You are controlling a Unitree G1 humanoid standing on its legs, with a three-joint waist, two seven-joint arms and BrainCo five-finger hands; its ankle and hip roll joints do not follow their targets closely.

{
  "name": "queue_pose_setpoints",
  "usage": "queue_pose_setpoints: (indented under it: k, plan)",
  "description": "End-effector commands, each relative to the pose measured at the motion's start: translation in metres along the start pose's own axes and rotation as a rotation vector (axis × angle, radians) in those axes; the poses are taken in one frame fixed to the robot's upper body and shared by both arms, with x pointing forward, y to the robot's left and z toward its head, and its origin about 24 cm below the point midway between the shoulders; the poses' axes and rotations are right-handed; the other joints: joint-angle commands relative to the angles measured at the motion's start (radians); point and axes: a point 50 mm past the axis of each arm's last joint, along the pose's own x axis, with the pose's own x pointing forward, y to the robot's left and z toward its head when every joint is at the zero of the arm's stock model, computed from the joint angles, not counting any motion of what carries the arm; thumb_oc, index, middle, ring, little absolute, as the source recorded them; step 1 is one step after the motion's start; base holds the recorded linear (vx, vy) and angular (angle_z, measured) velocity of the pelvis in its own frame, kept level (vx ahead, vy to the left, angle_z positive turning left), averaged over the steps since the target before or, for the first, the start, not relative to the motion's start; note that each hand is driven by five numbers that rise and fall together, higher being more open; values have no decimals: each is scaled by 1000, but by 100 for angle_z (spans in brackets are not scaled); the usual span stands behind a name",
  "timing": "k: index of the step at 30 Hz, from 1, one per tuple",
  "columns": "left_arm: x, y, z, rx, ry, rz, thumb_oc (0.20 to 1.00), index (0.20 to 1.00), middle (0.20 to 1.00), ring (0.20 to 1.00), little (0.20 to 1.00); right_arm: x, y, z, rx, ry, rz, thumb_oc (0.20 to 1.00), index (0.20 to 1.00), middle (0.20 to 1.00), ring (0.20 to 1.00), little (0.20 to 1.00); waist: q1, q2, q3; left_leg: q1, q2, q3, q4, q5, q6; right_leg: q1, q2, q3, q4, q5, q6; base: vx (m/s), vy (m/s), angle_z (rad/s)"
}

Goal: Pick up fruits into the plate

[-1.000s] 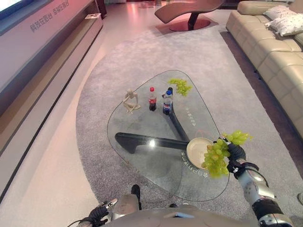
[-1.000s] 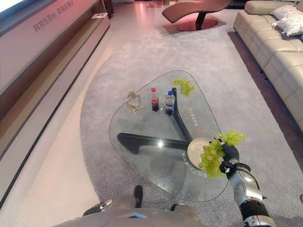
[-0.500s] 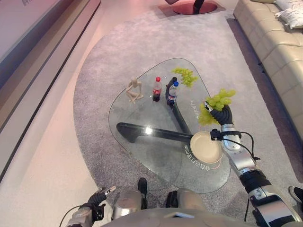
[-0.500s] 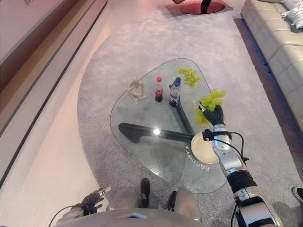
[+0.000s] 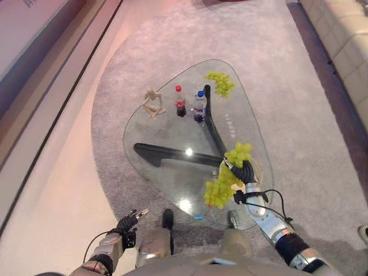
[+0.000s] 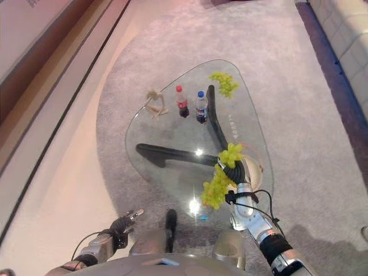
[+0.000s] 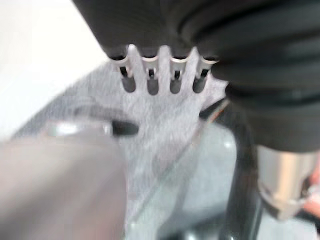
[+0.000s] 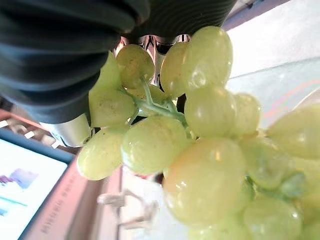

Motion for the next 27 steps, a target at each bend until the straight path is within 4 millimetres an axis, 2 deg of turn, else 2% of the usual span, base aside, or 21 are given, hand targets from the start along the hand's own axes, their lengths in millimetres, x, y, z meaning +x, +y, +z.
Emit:
queue_pose_setpoints:
  k: [1,2,4,5,6,7,9,12,14,15,17,18,19,20,21,22,23,24,25,26,27]
  plan:
    - [-2,12,5,2,-41,38,1000,1000,1000,1000,1000,8,-5,23,45,-171,-59,200,200,200,200,200,-9,-29,-78,103,77,70,21,-130,-60,-43,-28,-51,56,-16,-21,-33,-634,36]
    - [-2,10,5,5,-41,36,1000,1000,1000,1000,1000,7,-5,22,43,-168,-62,200,200,200,200,200,-10,-29,-78,97,78,78,21,-125,-60,-39,-24,-56,52,-18,-24,-80,-299,48]
    - [1,0,7,40,-36,12,1000,1000,1000,1000,1000,3,-9,12,27,-135,-106,200,200,200,200,200,-23,-31,-72,38,68,178,48,-89,-58,-10,-1,-113,33,-30,-51,-72,-271,33]
    - [1,-2,7,47,-33,8,1000,1000,1000,1000,1000,3,-11,9,24,-128,-112,200,200,200,200,200,-26,-32,-70,29,63,203,55,-85,-58,-3,-1,-132,29,-29,-54,-61,-233,59]
    - [2,-7,6,60,-28,-6,1000,1000,1000,1000,1000,2,-14,6,16,-115,-130,200,200,200,200,200,-27,-32,-66,16,35,216,74,-88,-57,4,1,-157,23,-27,-61,-42,-142,90]
    - [2,-10,4,61,-25,-14,1000,1000,1000,1000,1000,2,-16,3,11,-110,-139,200,200,200,200,200,-23,-30,-64,6,6,203,88,-96,-54,8,2,-166,18,-25,-65,-33,-121,94]
    - [-3,-12,-14,30,-6,-24,1000,1000,1000,1000,1000,5,-19,1,-6,-115,-129,200,200,200,200,200,4,-9,-62,-14,-119,125,109,-127,-21,12,28,-145,13,-29,-78,23,-43,68]
    - [-8,-7,-28,13,16,-24,1000,1000,1000,1000,1000,5,-18,0,-13,-118,-120,200,200,200,200,200,12,5,-65,5,-141,101,86,-126,-1,16,42,-126,13,-34,-85,78,30,-11]
    - [-12,1,-35,7,30,-18,1000,1000,1000,1000,1000,0,-14,-1,-13,-124,-123,200,200,200,200,200,10,16,-71,31,-137,87,34,-105,10,30,55,-110,-9,-25,-85,130,46,6]
    - [-12,2,-34,10,29,-17,1000,1000,1000,1000,1000,5,-18,-22,714,147,81,200,200,200,200,200,9,18,-67,40,-134,90,22,-102,10,38,58,-107,-14,-24,-85,50,26,14]
    - [-9,1,-27,23,30,-21,1000,1000,1000,1000,1000,-6,-7,-27,713,149,66,200,200,200,200,200,0,17,-73,37,-129,114,5,-86,4,31,52,-120,-16,-20,-87,44,46,2]
    - [-7,-1,-23,36,31,-22,1000,1000,1000,1000,1000,-4,-20,6,43,-230,-195,200,200,200,200,200,-5,12,-73,37,-130,132,4,-86,4,29,45,-134,-18,-14,-79,79,61,19]
    - [-7,-3,-23,45,33,-25,1000,1000,1000,1000,1000,11,-39,24,51,-315,-185,200,200,200,200,200,-5,10,-74,34,-132,132,7,-86,6,27,42,-136,-16,-11,-75,81,49,23]
    - [-7,-2,-22,52,35,-23,1000,1000,1000,1000,1000,25,-64,24,30,-265,-209,200,200,200,200,200,-3,6,-76,34,-133,133,4,-85,5,27,41,-136,-20,-9,-73,68,37,11]
    - [-7,0,-22,55,36,-21,1000,1000,1000,1000,1000,30,-77,26,29,-265,-213,200,200,200,200,200,-2,3,-77,33,-134,135,3,-85,6,28,39,-138,-21,-8,-71,83,65,1]
    - [-9,5,-23,58,42,-14,1000,1000,1000,1000,1000,38,-104,30,44,-261,-218,200,200,200,200,200,-3,-2,-74,34,-133,145,5,-88,10,28,33,-142,-19,-6,-69,76,76,-2]
    - [-10,9,-24,58,44,-9,1000,1000,1000,1000,1000,41,-118,33,45,-264,-222,200,200,200,200,200,-5,-3,-69,33,-132,151,7,-89,12,24,30,-143,-15,-4,-67,70,98,4]
    - [-11,12,-24,59,41,-5,1000,1000,1000,1000,1000,42,-126,36,93,-254,-223,200,200,200,200,200,-9,-3,-60,31,-132,157,10,-90,17,14,25,-144,-8,-1,-64,30,77,4]
    - [-11,12,-23,56,37,-4,1000,1000,1000,1000,1000,42,-126,39,89,-261,-226,200,200,200,200,200,-12,-1,-54,29,-133,158,11,-90,21,8,23,-143,-4,1,-64,-2,86,-4]
    - [-10,12,-20,58,25,-5,1000,1000,1000,1000,1000,42,-122,48,24,-336,-229,200,200,200,200,200,-13,2,-39,24,-135,159,16,-91,27,-3,19,-139,6,3,-61,-49,70,-14]
    - [-9,13,-13,70,5,-9,1000,1000,1000,1000,1000,44,-122,68,-19,-496,-233,200,200,200,200,200,-10,4,-18,8,-139,162,28,-92,31,-22,14,-133,18,4,-56,-87,53,-19]
